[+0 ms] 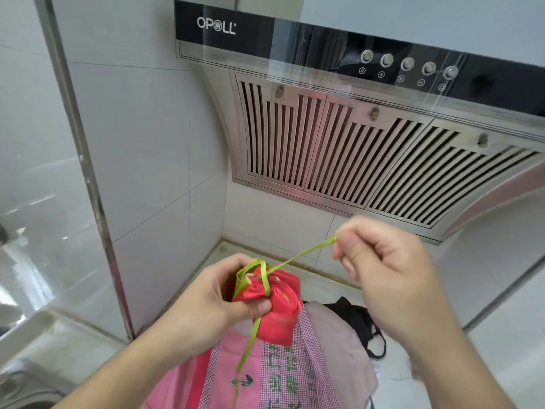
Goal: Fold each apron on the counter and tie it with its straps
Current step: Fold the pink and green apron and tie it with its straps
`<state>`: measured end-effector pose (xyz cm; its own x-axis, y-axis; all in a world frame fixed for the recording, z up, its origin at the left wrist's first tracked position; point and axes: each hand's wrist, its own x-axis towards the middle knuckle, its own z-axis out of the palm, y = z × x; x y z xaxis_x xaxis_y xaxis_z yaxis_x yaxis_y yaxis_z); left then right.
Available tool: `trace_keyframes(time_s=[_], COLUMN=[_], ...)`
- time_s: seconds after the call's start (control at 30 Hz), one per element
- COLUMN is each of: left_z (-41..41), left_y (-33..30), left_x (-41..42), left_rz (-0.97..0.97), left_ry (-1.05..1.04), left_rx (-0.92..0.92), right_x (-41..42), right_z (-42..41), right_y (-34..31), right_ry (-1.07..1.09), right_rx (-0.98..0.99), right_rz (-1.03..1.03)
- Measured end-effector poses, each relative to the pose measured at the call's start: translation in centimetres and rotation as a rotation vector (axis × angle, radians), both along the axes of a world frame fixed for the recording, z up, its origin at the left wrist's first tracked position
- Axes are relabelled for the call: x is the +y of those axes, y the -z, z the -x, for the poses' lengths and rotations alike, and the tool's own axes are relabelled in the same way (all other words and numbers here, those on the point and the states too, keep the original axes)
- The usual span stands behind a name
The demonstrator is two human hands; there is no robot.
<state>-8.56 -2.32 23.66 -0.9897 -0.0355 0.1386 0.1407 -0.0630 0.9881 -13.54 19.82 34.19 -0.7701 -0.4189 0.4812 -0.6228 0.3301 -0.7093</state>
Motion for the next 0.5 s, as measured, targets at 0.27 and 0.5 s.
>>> trace_keyframes(time_s=[0.27, 0.5], left_z=[-0.5, 0.4], left_y=[-1.5, -0.3], left_x=[1.8, 0.7], left_rz=[-0.069, -0.11], left_ry=[-0.108, -0.317], left_rx=[0.194, 0.131], right_x=[-1.9, -3.6], right_z=[6.6, 0.6], right_y=[7.2, 14.9], right_ry=[0.216, 0.08], right_rx=[-0.146, -0.521], right_rz=[0.089, 0.037])
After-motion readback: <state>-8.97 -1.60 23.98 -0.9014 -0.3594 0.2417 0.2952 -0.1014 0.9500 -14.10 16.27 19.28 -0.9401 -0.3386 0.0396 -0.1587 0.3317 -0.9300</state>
